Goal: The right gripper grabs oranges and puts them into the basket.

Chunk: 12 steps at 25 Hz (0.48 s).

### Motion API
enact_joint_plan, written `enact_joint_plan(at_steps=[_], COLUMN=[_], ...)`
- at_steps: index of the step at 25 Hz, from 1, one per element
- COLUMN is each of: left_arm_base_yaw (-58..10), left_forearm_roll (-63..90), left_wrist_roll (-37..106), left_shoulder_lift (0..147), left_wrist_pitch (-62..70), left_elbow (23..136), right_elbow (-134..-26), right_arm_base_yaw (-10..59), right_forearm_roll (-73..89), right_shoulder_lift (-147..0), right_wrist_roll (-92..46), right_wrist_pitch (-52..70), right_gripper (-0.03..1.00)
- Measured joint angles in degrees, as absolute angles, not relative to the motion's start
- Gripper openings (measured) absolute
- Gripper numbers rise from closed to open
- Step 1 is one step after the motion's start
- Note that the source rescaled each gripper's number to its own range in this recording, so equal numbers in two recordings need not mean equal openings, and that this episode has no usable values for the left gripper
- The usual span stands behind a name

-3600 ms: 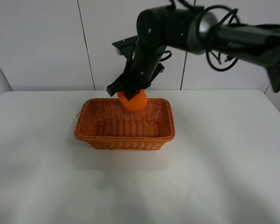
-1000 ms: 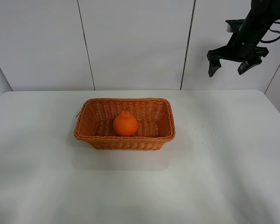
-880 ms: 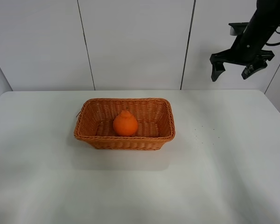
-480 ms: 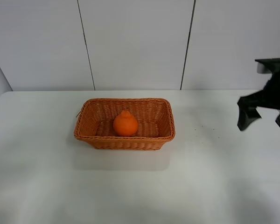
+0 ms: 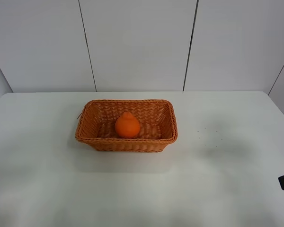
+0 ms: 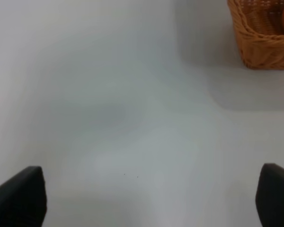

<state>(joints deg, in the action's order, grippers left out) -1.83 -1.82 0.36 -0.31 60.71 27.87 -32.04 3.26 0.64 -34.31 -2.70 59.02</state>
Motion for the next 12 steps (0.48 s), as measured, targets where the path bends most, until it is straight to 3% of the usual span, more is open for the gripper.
enact_joint_plan(at_steps=[12], left_arm_base_yaw=[-1.83], left_forearm_roll=[-1.82], left_wrist_roll=[0.36], left_shoulder_lift=[-0.31], left_wrist_pitch=[60.71], left_elbow=[27.87], right_elbow=[-28.46], right_arm_base_yaw=[3.26], right_forearm_roll=[1.03], right_shoulder_lift=[-1.55], right_wrist_roll=[0.00], right_wrist_pitch=[58.40], right_gripper=[0.98])
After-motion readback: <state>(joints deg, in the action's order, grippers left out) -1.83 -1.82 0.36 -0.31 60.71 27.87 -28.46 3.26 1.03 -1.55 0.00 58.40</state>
